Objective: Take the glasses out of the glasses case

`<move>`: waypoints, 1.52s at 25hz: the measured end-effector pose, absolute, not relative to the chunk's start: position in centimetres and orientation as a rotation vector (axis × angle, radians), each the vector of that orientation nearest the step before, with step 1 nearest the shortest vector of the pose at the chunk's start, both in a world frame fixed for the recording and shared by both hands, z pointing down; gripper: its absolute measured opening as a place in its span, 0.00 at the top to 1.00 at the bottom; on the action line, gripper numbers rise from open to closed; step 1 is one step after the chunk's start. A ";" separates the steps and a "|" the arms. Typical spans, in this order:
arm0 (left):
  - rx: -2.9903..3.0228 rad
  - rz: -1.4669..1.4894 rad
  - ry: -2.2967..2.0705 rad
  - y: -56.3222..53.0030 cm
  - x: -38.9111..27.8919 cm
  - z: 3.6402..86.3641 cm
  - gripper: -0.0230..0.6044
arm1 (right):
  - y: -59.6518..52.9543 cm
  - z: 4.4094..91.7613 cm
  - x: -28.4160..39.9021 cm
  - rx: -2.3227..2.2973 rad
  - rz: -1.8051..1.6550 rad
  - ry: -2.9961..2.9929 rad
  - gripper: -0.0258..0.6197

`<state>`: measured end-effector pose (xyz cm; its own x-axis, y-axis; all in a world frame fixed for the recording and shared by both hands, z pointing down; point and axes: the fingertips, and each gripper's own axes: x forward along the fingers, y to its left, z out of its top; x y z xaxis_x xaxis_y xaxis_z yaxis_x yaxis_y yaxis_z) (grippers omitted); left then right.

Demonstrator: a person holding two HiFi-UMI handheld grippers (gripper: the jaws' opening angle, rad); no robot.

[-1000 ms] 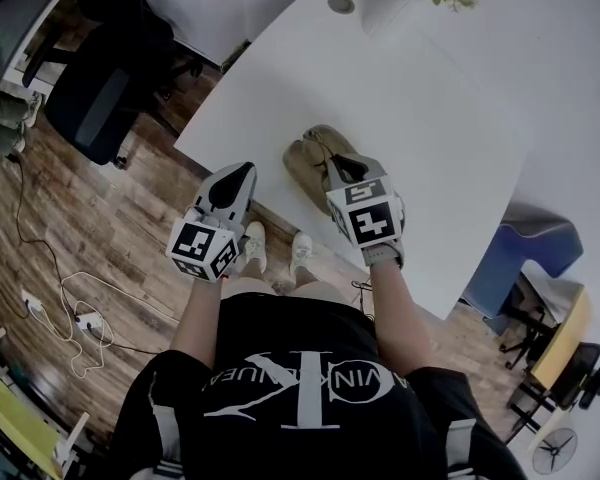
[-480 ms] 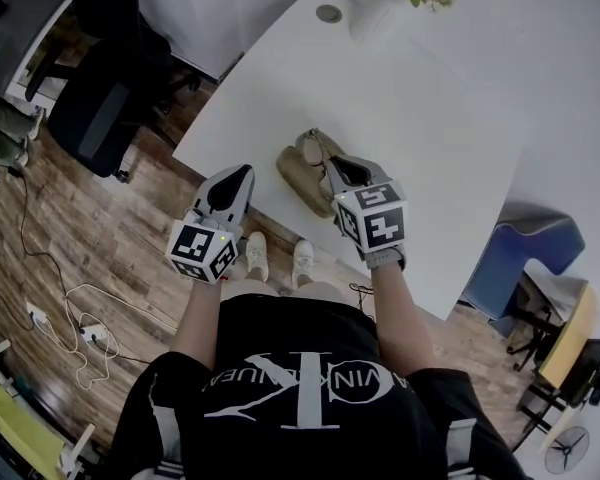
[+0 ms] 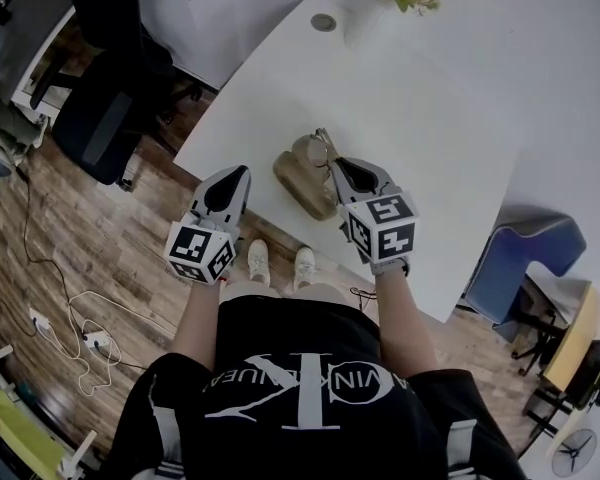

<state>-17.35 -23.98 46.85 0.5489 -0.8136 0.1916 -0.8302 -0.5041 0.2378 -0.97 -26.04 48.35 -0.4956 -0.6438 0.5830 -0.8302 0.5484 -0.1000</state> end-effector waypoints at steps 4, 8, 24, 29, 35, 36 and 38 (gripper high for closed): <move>2.496 0.079 -1.369 -24.0 -17.2 46.4 0.94 | -25.9 47.5 -0.2 1.222 0.501 -2.338 0.91; 2.504 0.080 -1.383 -23.9 -17.0 45.8 0.94 | -25.6 46.6 0.6 1.252 0.482 -2.376 0.91; 2.530 0.077 -1.433 -23.6 -16.7 43.8 0.94 | -23.6 44.2 3.8 1.352 0.388 -2.477 0.91; 2.544 0.068 -1.456 -23.5 -17.0 42.8 0.94 | -23.2 43.3 4.6 1.392 0.360 -2.503 0.91; 2.548 0.059 -1.486 -23.9 -17.4 42.0 0.94 | -23.3 42.4 5.6 1.447 0.359 -2.534 0.91; 2.550 0.058 -1.489 -23.9 -17.5 41.9 0.94 | -23.3 42.2 5.7 1.454 0.353 -2.537 0.91; 2.555 0.057 -1.493 -24.0 -17.5 41.7 0.94 | -23.2 41.9 6.0 1.469 0.348 -2.547 0.91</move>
